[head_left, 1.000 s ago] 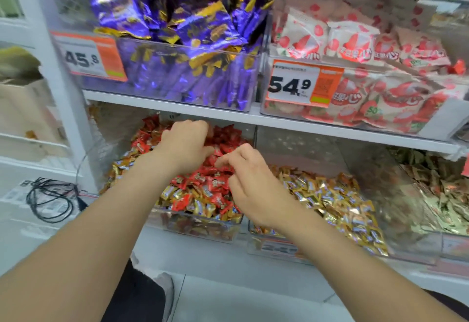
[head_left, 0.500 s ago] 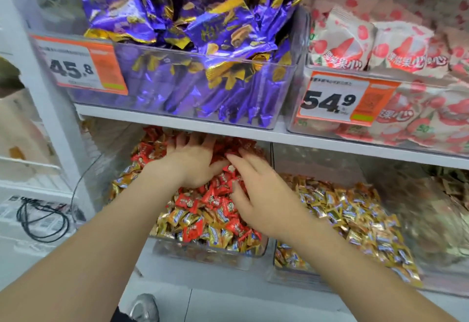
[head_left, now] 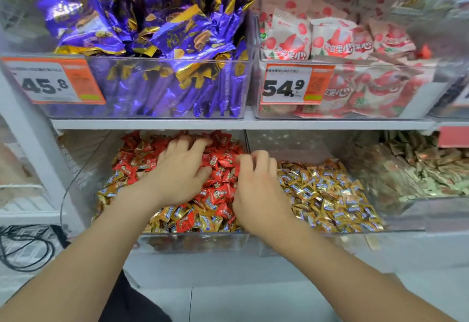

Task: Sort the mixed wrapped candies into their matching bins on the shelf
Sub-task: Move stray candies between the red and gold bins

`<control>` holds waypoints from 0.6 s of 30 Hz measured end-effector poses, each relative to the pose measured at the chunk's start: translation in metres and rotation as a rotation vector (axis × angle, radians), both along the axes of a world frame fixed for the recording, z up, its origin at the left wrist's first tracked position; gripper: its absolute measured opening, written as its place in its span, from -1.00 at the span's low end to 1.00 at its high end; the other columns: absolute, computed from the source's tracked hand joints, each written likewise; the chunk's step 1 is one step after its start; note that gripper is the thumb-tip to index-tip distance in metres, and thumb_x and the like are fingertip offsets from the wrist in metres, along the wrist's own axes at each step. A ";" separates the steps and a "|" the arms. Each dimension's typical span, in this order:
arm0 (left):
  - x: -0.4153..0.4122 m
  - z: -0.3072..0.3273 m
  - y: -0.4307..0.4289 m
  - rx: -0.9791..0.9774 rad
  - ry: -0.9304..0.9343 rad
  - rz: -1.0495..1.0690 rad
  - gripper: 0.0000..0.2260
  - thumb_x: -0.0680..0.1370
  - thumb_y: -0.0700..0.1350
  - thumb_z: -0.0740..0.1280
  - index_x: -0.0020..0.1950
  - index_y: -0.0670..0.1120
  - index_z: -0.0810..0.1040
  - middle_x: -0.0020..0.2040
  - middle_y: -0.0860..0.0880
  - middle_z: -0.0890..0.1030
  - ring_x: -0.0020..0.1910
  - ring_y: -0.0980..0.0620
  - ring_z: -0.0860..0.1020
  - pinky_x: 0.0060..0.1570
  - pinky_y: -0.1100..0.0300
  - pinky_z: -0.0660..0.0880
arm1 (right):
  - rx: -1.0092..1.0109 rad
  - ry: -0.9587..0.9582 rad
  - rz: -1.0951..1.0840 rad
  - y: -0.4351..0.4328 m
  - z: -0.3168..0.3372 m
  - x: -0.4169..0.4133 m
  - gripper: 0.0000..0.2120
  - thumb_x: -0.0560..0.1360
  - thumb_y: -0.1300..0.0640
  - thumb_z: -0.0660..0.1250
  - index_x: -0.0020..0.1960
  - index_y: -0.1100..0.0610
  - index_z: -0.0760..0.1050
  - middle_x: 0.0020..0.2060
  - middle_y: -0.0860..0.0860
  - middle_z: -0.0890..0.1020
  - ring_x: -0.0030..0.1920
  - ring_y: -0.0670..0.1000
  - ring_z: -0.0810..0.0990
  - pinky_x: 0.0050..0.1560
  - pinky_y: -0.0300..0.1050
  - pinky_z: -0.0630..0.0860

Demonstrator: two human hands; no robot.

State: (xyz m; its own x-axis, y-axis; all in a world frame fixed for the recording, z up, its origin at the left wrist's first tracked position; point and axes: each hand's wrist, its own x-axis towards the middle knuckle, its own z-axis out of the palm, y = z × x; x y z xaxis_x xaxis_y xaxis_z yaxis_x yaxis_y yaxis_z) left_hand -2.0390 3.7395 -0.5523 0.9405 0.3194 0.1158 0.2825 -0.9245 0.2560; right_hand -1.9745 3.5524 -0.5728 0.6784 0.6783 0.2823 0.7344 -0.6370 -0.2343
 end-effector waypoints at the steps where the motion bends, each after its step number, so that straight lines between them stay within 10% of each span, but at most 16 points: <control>1: -0.006 0.000 0.004 0.004 -0.069 -0.009 -0.59 0.63 0.07 0.33 0.45 0.05 0.36 0.26 -0.10 0.40 0.25 -0.19 0.35 0.31 -0.14 0.36 | 0.005 0.076 -0.028 0.005 0.000 -0.002 -0.42 0.48 0.23 0.36 0.46 0.21 0.28 0.30 0.18 0.29 0.21 0.24 0.43 0.29 0.05 0.44; 6: -0.060 0.006 0.034 -0.042 -0.073 -0.012 -0.82 0.59 0.09 0.36 -0.14 0.04 0.50 -0.23 0.10 0.56 -0.14 -0.05 0.55 -0.10 0.01 0.48 | 0.046 0.277 -0.111 0.017 -0.003 -0.002 -0.17 0.51 0.37 0.32 0.65 0.29 -0.04 0.32 0.34 0.43 0.29 0.36 0.50 0.24 0.12 0.45; 13: -0.109 0.009 0.057 -0.015 0.315 0.038 -0.82 0.49 0.03 0.42 -0.24 -0.03 0.65 -0.25 0.07 0.68 -0.19 0.07 0.56 -0.08 0.15 0.55 | -0.058 0.381 -0.020 0.014 0.005 0.011 -0.21 0.61 0.33 0.22 0.69 0.30 -0.15 0.62 0.34 0.14 0.63 0.29 0.15 0.58 0.02 0.15; 18: -0.119 0.013 0.060 -0.047 0.510 -0.037 -0.89 0.43 0.00 0.57 -0.11 0.01 0.73 -0.20 0.10 0.70 -0.14 0.04 0.67 -0.08 0.06 0.66 | 0.175 -0.074 0.035 0.002 -0.007 -0.006 -0.47 0.55 0.23 0.31 0.51 0.18 0.39 0.37 0.22 0.42 0.37 0.29 0.37 0.42 0.17 0.35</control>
State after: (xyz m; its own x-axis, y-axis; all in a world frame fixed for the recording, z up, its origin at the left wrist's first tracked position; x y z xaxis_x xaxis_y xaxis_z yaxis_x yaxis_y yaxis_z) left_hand -2.1580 3.7992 -0.5392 0.8843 0.2789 -0.3744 0.3496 -0.9271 0.1352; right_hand -1.9806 3.5548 -0.5801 0.6282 0.6376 0.4459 0.7748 -0.5649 -0.2840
